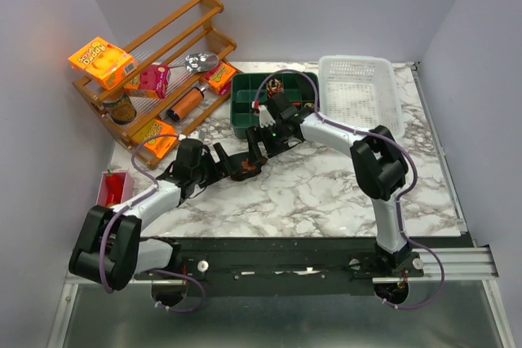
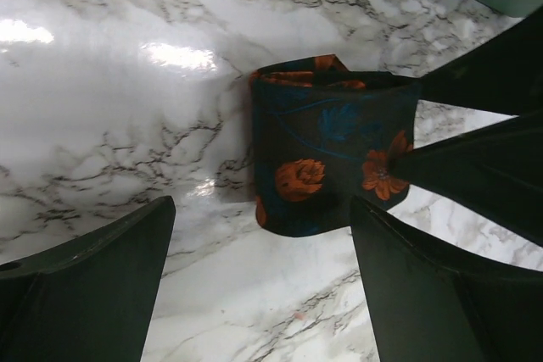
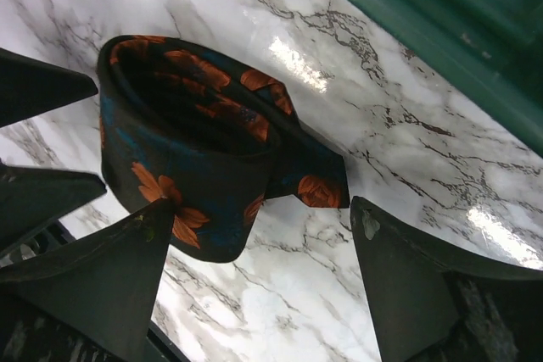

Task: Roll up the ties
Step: Roll the tie at the center of the board, then pick up the tie at the center of the board.

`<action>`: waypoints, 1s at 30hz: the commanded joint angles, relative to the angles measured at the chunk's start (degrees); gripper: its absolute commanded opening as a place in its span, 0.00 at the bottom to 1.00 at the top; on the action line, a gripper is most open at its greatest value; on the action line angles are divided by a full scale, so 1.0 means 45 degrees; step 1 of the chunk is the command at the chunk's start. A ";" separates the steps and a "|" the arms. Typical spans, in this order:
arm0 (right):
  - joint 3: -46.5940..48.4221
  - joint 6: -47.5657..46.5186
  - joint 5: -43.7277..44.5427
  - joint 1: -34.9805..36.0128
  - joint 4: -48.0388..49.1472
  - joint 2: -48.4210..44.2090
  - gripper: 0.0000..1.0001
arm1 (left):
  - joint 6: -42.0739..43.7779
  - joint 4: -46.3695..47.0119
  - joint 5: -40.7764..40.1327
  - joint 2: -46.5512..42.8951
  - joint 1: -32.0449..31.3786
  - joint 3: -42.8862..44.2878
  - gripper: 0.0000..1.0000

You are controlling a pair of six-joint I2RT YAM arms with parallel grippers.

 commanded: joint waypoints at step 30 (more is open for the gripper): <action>-0.0340 0.0282 -0.1284 0.0121 0.0705 0.0720 0.59 | -0.1660 1.0529 0.3504 0.4889 0.0118 -0.1914 0.61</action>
